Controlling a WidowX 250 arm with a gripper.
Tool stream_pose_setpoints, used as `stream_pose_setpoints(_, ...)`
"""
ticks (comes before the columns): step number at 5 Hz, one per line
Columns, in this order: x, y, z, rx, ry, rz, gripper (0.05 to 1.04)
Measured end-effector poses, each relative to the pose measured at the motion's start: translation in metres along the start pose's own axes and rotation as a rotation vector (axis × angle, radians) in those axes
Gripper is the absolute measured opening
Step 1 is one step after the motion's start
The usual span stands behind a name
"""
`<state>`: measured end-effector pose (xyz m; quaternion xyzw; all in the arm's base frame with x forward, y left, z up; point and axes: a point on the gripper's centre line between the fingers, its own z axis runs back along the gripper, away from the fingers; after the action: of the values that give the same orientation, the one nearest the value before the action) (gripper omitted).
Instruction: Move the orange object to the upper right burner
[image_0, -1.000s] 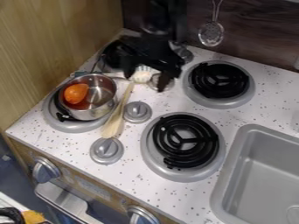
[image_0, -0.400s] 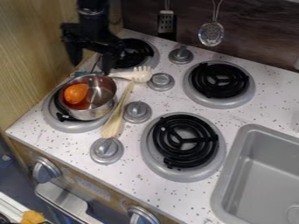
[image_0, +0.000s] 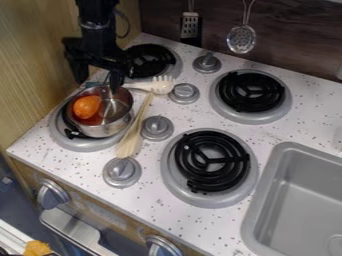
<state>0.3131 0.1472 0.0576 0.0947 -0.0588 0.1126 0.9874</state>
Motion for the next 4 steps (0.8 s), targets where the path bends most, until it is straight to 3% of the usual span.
stream_pose_setpoints(1, -0.0133, -0.0023, -0.0105, 0.012, 0.021, 0.014, 1.000)
stream_pose_setpoints(2, -0.0163, -0.0048, -0.0144, -0.002, 0.017, 0.004, 1.000)
stream_pose_setpoints(4, -0.0199, -0.0003, -0.0172, 0.022, 0.025, 0.011, 1.000)
